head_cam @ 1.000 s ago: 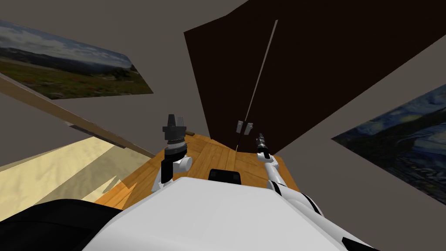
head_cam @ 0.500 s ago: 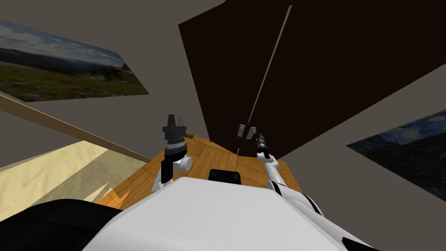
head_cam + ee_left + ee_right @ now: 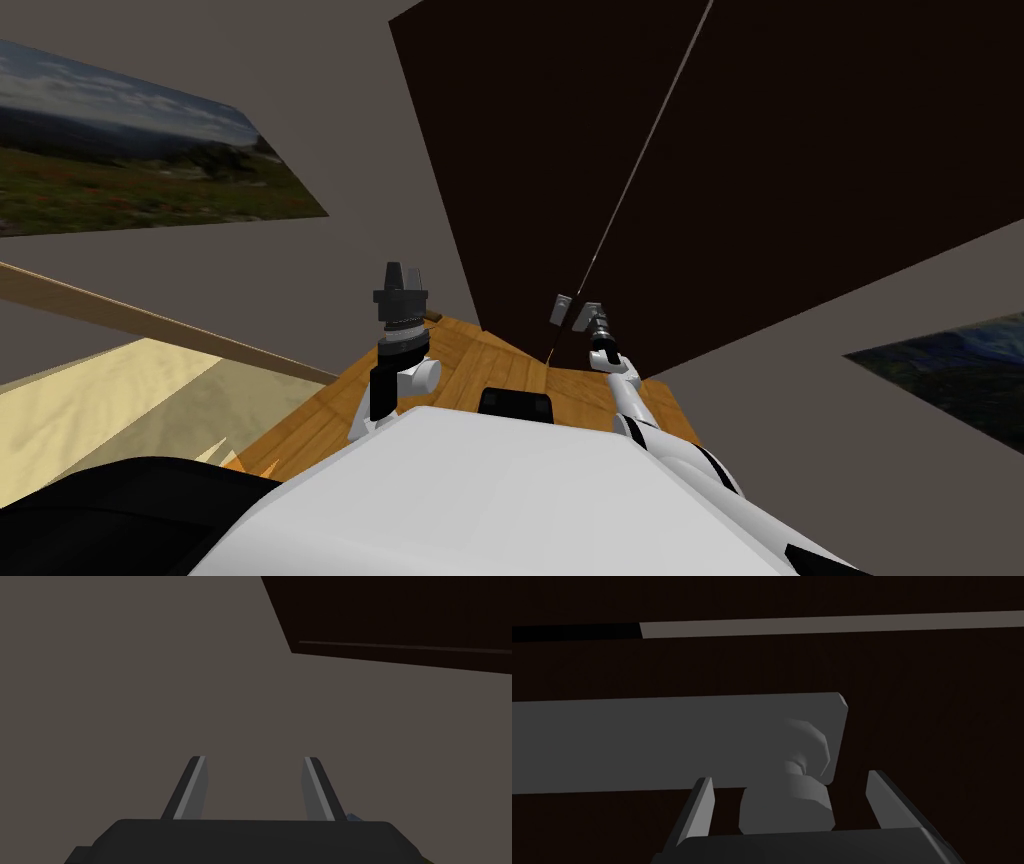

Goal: Pull the door open

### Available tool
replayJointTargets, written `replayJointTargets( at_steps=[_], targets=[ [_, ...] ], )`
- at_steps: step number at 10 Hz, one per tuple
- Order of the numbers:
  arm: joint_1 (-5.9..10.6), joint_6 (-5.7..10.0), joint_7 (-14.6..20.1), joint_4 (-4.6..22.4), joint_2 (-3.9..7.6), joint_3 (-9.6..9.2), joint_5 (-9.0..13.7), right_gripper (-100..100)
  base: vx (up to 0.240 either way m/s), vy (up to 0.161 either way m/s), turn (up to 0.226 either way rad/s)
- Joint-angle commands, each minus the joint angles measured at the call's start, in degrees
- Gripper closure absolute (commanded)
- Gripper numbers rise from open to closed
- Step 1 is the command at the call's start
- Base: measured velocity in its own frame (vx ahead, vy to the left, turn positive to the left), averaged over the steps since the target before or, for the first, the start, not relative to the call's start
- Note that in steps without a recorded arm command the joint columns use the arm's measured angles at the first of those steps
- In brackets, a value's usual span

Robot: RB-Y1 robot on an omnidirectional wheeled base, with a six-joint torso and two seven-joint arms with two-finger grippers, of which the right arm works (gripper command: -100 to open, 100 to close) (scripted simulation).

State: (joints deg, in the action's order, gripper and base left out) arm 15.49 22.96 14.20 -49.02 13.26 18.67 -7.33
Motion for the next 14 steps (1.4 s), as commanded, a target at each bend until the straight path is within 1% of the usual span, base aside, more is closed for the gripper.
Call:
replayJointTargets(
  at_steps=[1,2,8,14],
  targets=[
    [0.0,0.0,0.0,0.0,0.0,0.0,0.0,-100,0.09,0.015,0.002],
    [0.0,0.0,0.0,0.0,0.0,0.0,0.0,100,-0.011,-0.001,-0.002],
    [-0.05,-0.04,0.0,0.1,-0.06,-0.1,0.0,100,-0.029,-0.005,0.007],
    [-0.09,0.02,0.1,0.1,0.04,-0.13,0.0,100,-0.199,-0.03,0.01]
  ],
)
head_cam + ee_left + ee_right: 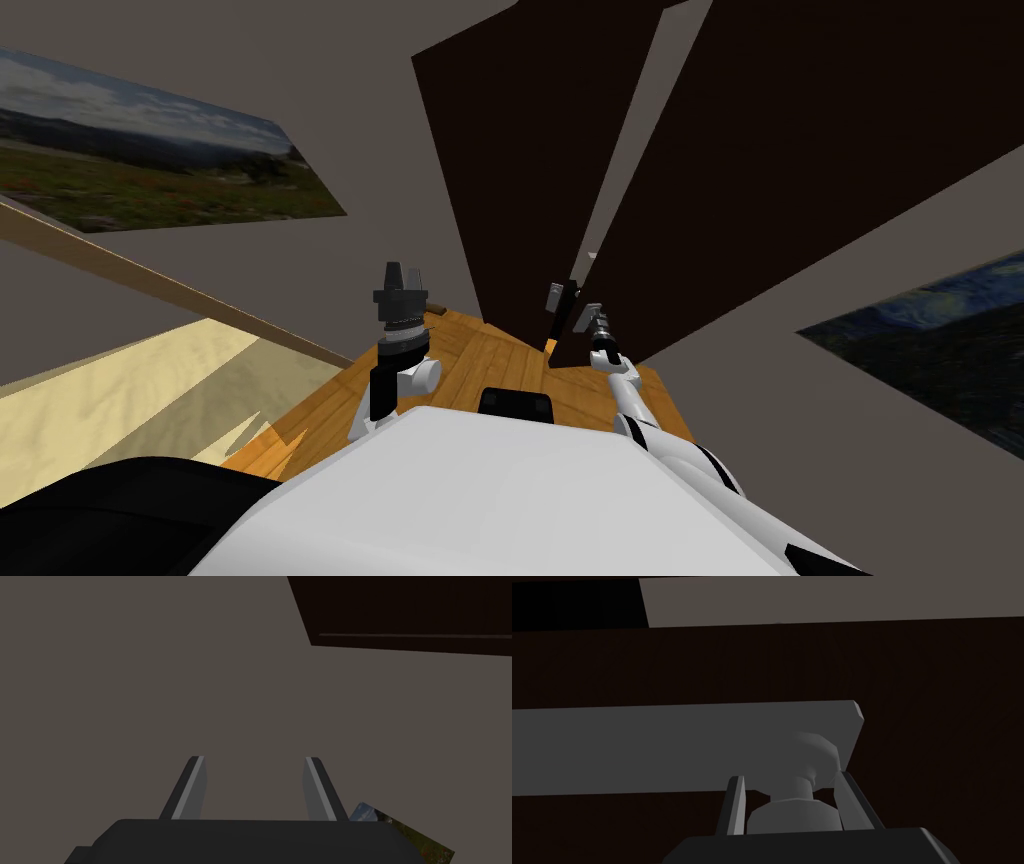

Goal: Pull the door open

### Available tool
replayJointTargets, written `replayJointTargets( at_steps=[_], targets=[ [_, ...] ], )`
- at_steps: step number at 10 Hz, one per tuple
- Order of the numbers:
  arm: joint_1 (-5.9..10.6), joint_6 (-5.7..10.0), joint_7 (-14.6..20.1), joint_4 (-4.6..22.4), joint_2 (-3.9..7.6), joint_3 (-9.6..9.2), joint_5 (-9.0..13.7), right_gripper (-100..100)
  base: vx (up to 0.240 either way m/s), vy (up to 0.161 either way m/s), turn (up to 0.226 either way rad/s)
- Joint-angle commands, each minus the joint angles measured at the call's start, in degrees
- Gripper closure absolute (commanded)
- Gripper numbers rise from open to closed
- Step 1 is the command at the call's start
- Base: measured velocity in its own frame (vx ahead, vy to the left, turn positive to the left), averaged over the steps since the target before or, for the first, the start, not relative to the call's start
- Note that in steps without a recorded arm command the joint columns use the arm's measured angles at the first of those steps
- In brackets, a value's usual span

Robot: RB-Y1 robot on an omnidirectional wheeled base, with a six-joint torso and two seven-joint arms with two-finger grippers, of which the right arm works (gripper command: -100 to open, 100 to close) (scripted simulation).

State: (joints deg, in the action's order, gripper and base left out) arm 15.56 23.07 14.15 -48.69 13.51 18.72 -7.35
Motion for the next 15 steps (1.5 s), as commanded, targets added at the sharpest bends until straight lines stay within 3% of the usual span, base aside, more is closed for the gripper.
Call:
replayJointTargets(
  at_steps=[1,9,10,15],
  targets=[
    [-0.17,-0.08,0.2,-0.2,-0.19,-0.19,0.0,100,-0.211,-0.022,0.0],
    [-0.28,0.06,0.4,-0.1,0.06,-0.25,0.0,100,-0.184,-0.026,0.024],
    [0.14,0.21,0.8,0.0,0.1,-1.19,-0.1,-100,-0.137,-0.072,0.072],
    [0.73,0.56,2.0,0.2,-0.28,-4.29,-0.7,-100,-0.073,-0.161,0.087]
  ],
)
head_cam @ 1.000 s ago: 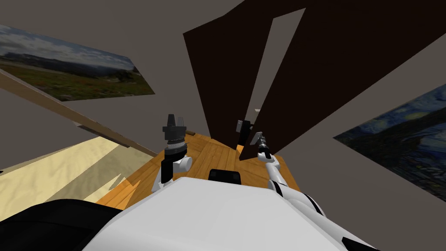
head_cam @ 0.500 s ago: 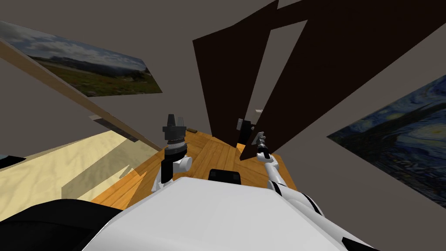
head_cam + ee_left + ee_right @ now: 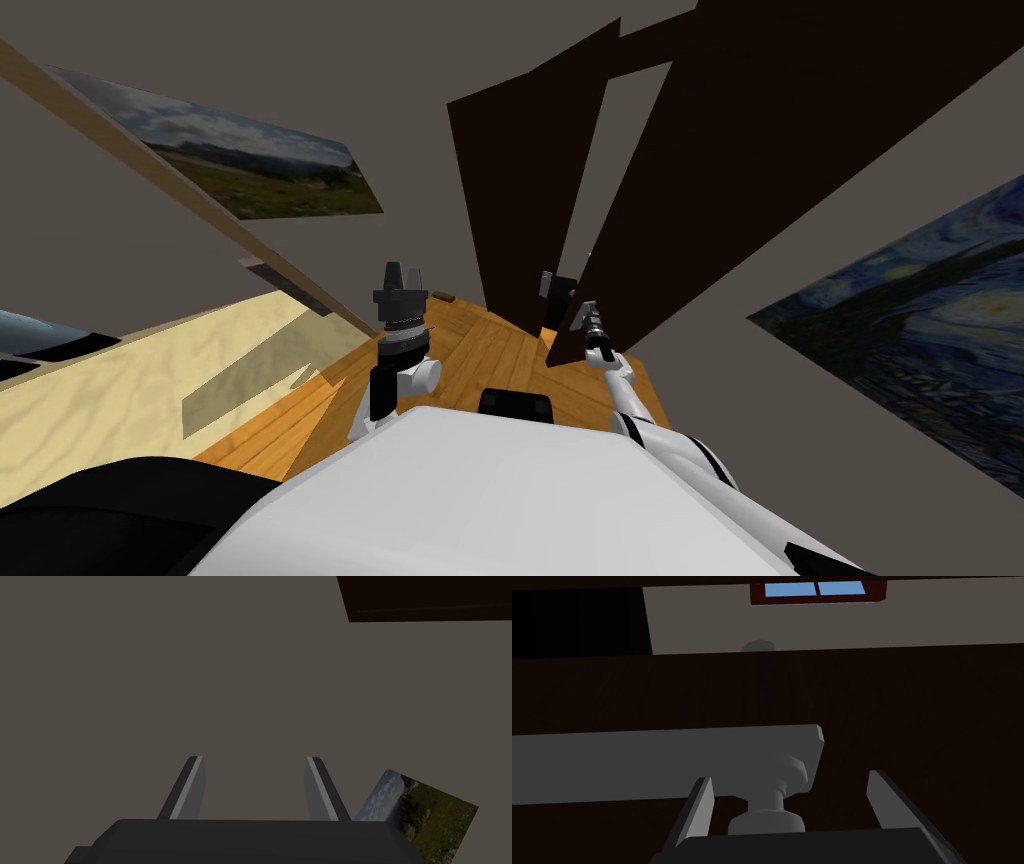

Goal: Pull the door open

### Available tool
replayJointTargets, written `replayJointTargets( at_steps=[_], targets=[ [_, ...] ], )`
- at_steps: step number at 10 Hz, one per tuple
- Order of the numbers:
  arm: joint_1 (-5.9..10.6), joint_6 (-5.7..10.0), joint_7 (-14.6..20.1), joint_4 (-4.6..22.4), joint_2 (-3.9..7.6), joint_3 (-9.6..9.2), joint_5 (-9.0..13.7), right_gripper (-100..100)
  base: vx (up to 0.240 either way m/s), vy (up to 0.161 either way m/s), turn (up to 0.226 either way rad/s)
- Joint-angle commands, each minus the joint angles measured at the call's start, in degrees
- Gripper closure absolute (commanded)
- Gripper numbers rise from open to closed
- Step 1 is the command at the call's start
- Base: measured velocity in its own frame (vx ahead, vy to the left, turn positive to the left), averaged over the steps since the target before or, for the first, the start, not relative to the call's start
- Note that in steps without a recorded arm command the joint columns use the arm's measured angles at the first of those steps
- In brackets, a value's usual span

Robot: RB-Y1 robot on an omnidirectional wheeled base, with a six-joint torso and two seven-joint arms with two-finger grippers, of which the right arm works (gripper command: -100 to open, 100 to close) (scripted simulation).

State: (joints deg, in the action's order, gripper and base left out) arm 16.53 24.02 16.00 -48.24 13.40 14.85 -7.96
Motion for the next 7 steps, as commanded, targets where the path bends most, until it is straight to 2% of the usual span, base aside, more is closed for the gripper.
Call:
replayJointTargets(
  at_steps=[1,7],
  targets=[
    [-0.15,-0.35,0.3,-0.3,-0.23,-0.86,-0.2,-100,-0.116,-0.149,0.048],
    [0.83,0.24,2.3,0.0,-0.87,-6.05,-1.1,-100,-0.125,-0.17,0.098]
  ],
)
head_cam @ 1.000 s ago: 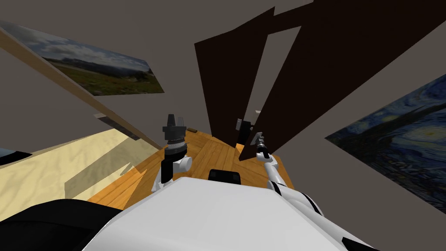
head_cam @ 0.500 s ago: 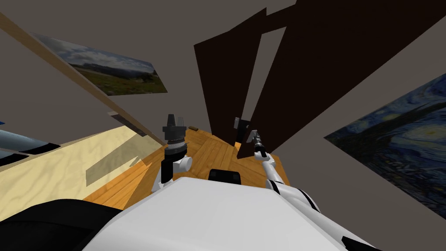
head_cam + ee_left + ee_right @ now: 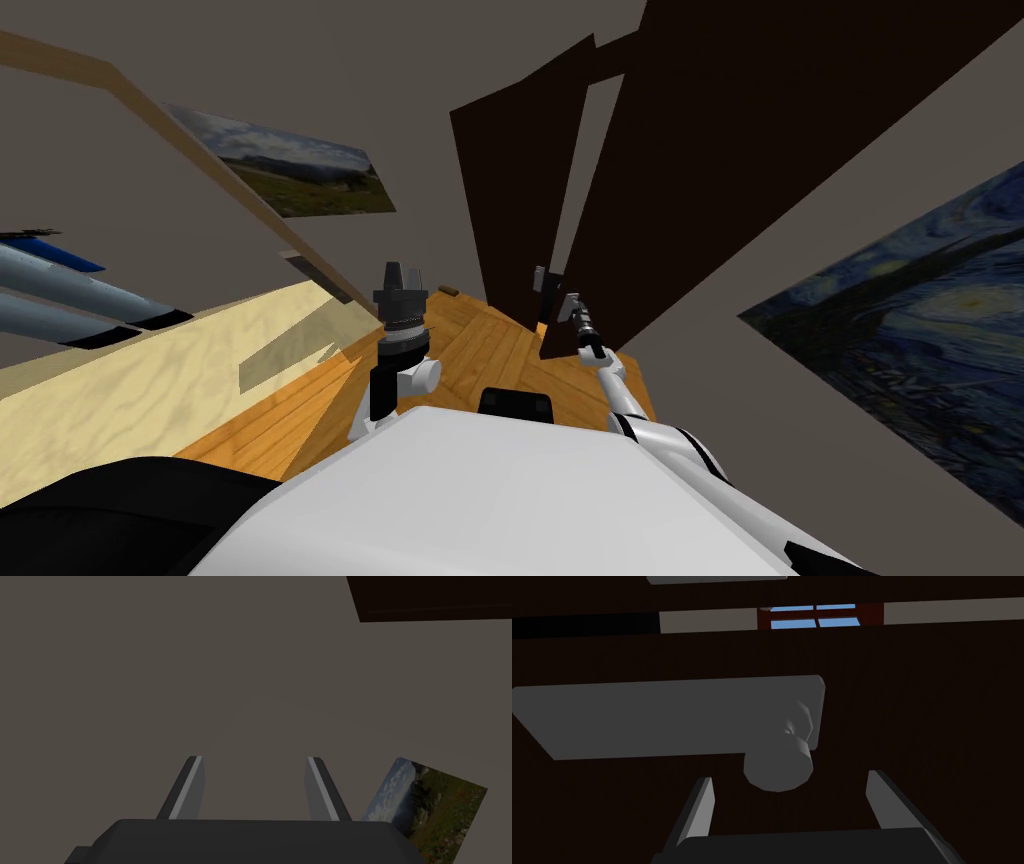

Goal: Pull the door open

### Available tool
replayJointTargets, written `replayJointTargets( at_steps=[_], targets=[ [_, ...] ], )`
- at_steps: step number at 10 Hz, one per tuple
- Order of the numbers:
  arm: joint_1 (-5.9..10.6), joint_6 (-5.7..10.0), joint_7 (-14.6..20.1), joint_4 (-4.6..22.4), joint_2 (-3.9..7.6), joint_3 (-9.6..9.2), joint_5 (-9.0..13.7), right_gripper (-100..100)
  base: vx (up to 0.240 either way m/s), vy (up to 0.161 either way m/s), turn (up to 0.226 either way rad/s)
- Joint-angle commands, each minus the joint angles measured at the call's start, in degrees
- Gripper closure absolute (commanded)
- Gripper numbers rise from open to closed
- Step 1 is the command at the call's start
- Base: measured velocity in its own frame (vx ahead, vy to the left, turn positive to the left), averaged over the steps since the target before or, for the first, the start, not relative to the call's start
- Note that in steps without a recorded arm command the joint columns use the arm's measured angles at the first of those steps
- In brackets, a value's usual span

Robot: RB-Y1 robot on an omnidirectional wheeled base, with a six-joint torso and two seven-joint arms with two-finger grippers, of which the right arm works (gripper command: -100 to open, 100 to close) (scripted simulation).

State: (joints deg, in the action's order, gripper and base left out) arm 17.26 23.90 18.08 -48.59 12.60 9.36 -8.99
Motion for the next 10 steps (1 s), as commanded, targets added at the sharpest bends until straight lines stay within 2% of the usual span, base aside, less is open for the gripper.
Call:
replayJointTargets(
  at_steps=[1,9,10],
  targets=[
    [0.28,0.47,0.6,0.4,-0.18,-1.52,-0.3,-100,-0.156,-0.156,0.145],
    [1.41,1.14,2.9,0.7,-0.91,-7.45,-1.4,-100,-0.125,-0.163,0.09],
    [1.5,1.22,2.5,1.0,-0.93,-6.87,-1.3,-100,-0.065,-0.082,0.026]
  ],
)
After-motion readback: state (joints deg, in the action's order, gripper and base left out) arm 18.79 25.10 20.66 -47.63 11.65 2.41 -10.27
